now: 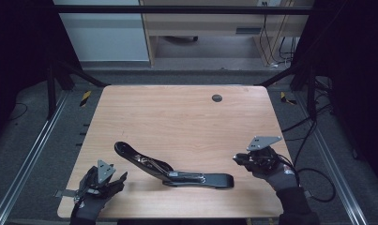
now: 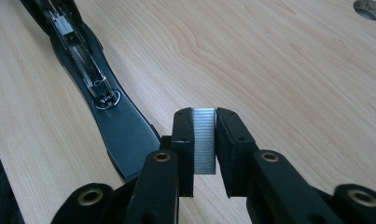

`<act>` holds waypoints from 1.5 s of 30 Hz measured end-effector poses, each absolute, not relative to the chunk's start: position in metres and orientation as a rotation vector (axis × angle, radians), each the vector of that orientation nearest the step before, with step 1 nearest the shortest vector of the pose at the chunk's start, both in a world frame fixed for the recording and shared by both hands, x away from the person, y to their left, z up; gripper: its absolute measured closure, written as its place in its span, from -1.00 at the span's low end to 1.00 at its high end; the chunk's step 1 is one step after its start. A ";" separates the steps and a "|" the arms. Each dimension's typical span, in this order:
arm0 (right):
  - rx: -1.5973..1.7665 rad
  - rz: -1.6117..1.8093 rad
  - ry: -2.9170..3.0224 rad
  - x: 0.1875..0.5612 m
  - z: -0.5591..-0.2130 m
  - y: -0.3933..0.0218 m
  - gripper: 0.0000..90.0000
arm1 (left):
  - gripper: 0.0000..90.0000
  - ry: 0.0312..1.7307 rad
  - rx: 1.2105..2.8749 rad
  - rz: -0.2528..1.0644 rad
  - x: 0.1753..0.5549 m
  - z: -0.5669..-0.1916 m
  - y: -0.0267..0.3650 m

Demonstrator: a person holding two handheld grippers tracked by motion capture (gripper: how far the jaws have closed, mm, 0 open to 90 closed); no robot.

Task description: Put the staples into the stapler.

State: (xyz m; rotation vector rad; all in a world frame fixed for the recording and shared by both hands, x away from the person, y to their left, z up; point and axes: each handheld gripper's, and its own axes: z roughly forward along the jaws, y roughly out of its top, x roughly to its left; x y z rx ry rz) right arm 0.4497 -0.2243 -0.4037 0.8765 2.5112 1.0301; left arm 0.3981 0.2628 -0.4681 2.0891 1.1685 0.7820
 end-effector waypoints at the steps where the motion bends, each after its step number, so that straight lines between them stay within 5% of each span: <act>1: 0.871 1.032 2.518 0.451 -0.403 -0.222 0.73 | -0.12 1.168 2.092 0.782 0.398 -0.468 0.262; 45: 0.491 1.132 2.692 0.474 -0.389 -0.170 0.73 | -0.11 1.157 2.086 0.786 0.398 -0.466 0.261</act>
